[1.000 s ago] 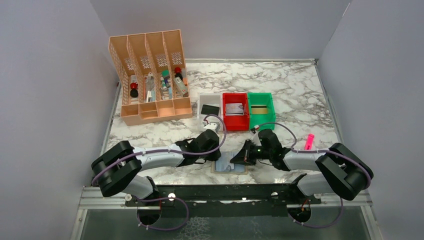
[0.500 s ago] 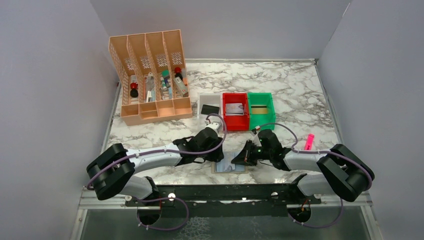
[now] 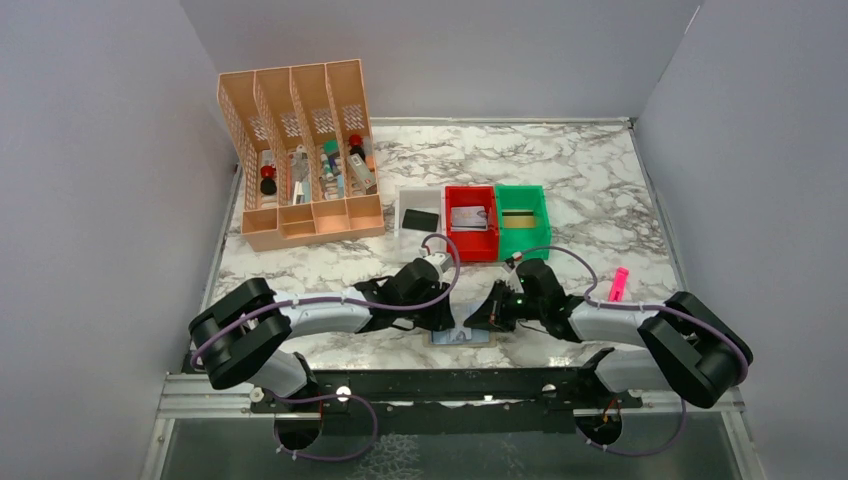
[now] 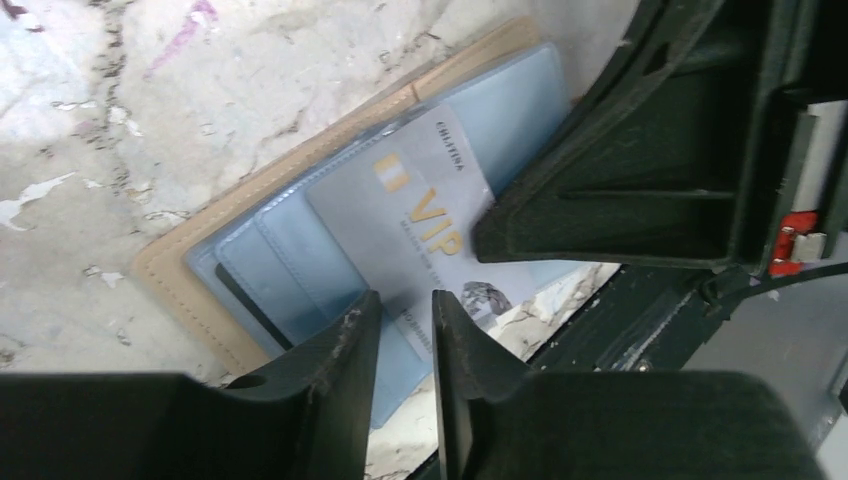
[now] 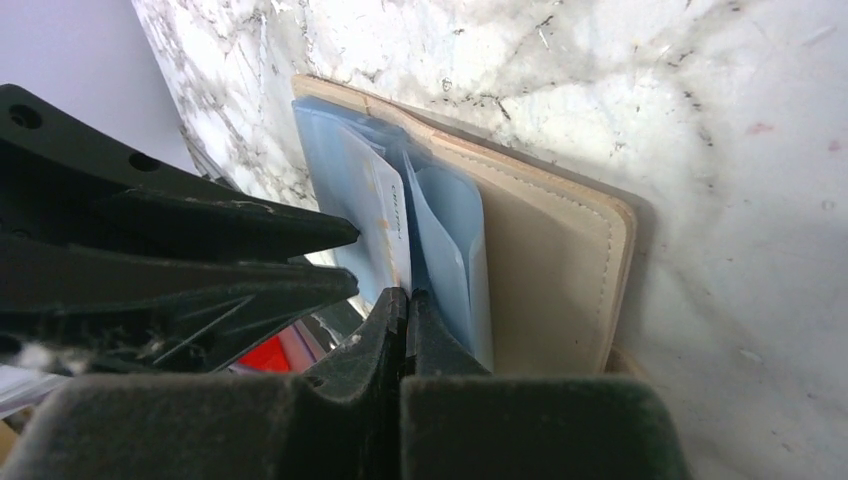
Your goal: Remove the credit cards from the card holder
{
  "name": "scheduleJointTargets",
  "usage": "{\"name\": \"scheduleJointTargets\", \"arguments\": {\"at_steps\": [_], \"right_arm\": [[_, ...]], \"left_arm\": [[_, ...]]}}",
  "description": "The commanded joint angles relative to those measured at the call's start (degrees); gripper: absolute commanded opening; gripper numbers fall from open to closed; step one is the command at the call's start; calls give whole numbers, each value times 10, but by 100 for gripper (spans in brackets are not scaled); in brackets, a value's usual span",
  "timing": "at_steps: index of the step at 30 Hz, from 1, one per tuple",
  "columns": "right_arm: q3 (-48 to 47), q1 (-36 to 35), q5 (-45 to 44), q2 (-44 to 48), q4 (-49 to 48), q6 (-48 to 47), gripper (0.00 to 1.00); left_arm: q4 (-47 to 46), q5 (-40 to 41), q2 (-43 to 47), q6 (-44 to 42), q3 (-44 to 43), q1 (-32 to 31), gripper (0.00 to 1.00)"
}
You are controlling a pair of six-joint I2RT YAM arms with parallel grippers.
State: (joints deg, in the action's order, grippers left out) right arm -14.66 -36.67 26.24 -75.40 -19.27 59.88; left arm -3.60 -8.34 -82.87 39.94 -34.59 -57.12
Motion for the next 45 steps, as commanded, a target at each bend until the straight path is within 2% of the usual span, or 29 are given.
{"name": "scheduleJointTargets", "arguments": {"at_steps": [1, 6, 8, 10, 14, 15, 17, 20, 21, 23, 27, 34, 39, 40, 43, 45], "right_arm": [[-5, 3, -52, 19, 62, -18, 1], [31, 3, -60, 59, 37, 12, 1], [44, 3, -55, 68, 17, 19, 5], [44, 2, -41, 60, -4, 19, 9], [46, 3, 0, 23, -72, 37, 11], [48, 3, 4, 15, -89, 43, 15], [47, 3, 3, 6, -98, 45, 20], [44, 3, -1, 2, -98, 44, 22], [43, 3, 0, 1, -99, 44, 22], [43, 3, -1, 2, -95, 43, 13], [39, 3, -18, 22, -59, 32, 1], [-8, 3, -151, 168, 176, -33, 1], [-70, 3, -145, 259, 231, -110, 1], [-83, 3, -146, 272, 236, -129, 1], [-123, 3, -160, 300, 248, -183, 1], [-137, 3, -181, 310, 251, -223, 1]], "left_arm": [[38, 57, -6, 17, 27, -2, 28], [72, 92, 2, 12, 30, -2, 27], [70, 87, -6, 7, 27, -3, 26], [65, 78, -17, 0, 22, -3, 24], [61, 77, -34, -9, 13, -10, 20], [61, 79, -38, -9, 12, -12, 19], [62, 81, -42, -10, 10, -14, 18], [62, 84, -44, -6, 12, -17, 16], [62, 85, -43, -6, 13, -17, 16], [65, 87, -43, -7, 11, -18, 15], [74, 99, -40, -7, 6, -18, 14], [110, 150, -10, 0, 0, -18, 14], [169, 152, 25, -19, -55, -18, 18], [171, 154, 35, -24, -64, -19, 21], [173, 183, 64, -35, -79, -19, 38], [180, 215, 78, -40, -83, -18, 43]]}}
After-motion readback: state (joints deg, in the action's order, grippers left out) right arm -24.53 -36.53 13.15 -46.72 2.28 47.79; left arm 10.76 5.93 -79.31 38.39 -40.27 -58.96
